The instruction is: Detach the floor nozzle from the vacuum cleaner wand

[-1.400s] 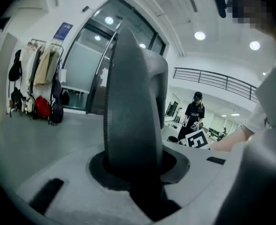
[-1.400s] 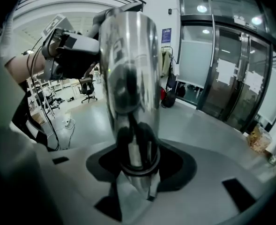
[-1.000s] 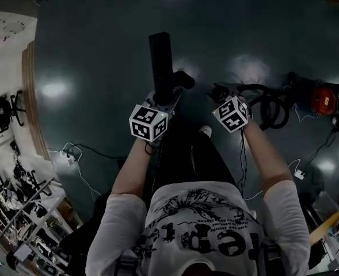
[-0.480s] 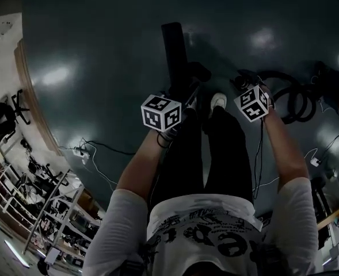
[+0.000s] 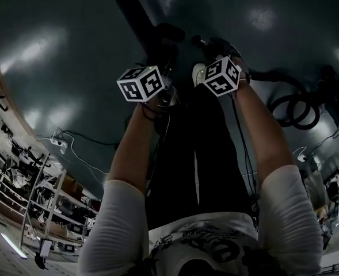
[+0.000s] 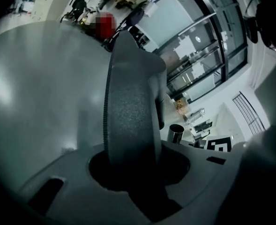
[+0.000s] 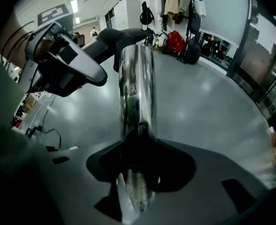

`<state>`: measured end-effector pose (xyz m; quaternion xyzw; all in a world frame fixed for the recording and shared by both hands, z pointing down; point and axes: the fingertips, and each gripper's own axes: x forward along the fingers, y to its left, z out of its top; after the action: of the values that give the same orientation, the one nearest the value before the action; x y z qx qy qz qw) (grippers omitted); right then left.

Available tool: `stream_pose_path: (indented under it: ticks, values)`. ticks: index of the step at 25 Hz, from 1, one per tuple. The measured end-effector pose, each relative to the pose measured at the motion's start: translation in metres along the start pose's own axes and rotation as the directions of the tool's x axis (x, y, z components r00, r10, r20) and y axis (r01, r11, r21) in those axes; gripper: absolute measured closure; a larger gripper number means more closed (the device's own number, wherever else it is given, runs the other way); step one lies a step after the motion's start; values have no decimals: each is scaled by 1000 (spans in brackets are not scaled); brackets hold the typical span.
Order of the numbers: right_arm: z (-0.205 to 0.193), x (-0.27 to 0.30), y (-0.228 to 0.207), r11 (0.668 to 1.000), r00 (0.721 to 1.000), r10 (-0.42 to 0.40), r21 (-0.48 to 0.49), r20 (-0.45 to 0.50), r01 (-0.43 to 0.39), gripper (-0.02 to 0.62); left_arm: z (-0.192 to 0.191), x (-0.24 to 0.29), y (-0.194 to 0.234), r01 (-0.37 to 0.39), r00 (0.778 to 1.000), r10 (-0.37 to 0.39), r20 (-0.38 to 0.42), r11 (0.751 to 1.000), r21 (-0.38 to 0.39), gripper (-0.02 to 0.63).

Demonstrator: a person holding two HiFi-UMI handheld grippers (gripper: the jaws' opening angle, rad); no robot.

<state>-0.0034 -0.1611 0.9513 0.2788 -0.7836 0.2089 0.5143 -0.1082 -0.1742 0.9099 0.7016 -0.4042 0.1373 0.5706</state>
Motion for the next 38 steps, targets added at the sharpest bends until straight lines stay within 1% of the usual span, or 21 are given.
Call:
stream_pose_path:
  ticks: [2, 4, 5, 7, 10, 13, 15, 17, 19, 21, 22, 23, 24, 26, 27, 29, 31, 33, 36, 38]
  values:
    - [-17, 51, -6, 1000, 998, 2, 8, -63, -1, 422, -7, 33, 47, -8, 1000, 8, 0, 998, -56, 494]
    - [-32, 99, -18, 1000, 993, -11, 18, -115, 13, 422, -8, 66, 92, -14, 1000, 14, 12, 997, -76, 494]
    - [-39, 119, -21, 1000, 991, -16, 20, -133, 19, 422, -12, 78, 112, -18, 1000, 19, 13, 996, -84, 494]
    - [-55, 151, -18, 1000, 988, -12, 20, -152, 15, 422, -33, 99, 146, -23, 1000, 22, -10, 993, -117, 494]
    - [-78, 194, -16, 1000, 989, 10, 12, -147, -9, 422, -59, 138, 182, 6, 999, -15, -51, 984, -178, 494]
    - [-95, 226, -17, 999, 985, 37, 20, -166, -35, 422, -75, 170, 204, 17, 996, -32, -86, 985, -174, 494]
    - [-105, 240, -16, 999, 983, 40, 33, -181, -35, 422, -88, 183, 215, 12, 993, -33, -117, 985, -172, 494]
    - [-111, 251, -19, 1000, 981, 1, 27, -194, 4, 421, -97, 194, 228, 1, 989, -28, -143, 982, -188, 494]
    - [-116, 260, -28, 997, 976, -78, 8, -203, 81, 419, -100, 203, 242, -25, 988, -7, -154, 978, -205, 494]
    - [-117, 264, -32, 991, 973, -118, 32, -200, 127, 419, -99, 208, 251, -44, 988, 10, -153, 975, -216, 491]
    - [-117, 262, -31, 989, 973, -122, 56, -195, 135, 417, -98, 208, 251, -43, 988, 12, -151, 977, -210, 488]
    - [-116, 258, -29, 987, 975, -119, 85, -189, 137, 417, -98, 205, 249, -44, 988, 14, -155, 981, -190, 460]
    - [-115, 253, -26, 984, 978, -107, 119, -181, 130, 417, -99, 202, 247, -51, 986, 24, -168, 985, -162, 395]
    - [-109, 236, -23, 974, 985, -66, 205, -162, 99, 417, -95, 192, 239, -87, 979, 63, -196, 990, -114, 219]
    - [-104, 225, -24, 966, 987, -52, 244, -152, 89, 417, -91, 186, 234, -105, 976, 83, -201, 989, -101, 194]
    - [-96, 195, -25, 952, 989, -49, 294, -138, 88, 419, -82, 165, 217, -132, 975, 113, -193, 987, -89, 193]
    - [-85, 160, -24, 943, 990, -53, 320, -130, 93, 419, -74, 140, 195, -153, 972, 137, -189, 986, -71, 193]
    - [-69, 124, -24, 936, 990, -54, 338, -127, 94, 419, -63, 110, 172, -175, 967, 167, -193, 984, -26, 193]
    - [-42, 58, -21, 920, 992, -24, 386, -121, 69, 419, -43, 60, 122, -184, 962, 186, -202, 982, 30, 195]
    - [-23, 9, -19, 905, 995, -3, 423, -96, 43, 420, -28, 24, 82, -182, 962, 189, -198, 982, 55, 201]
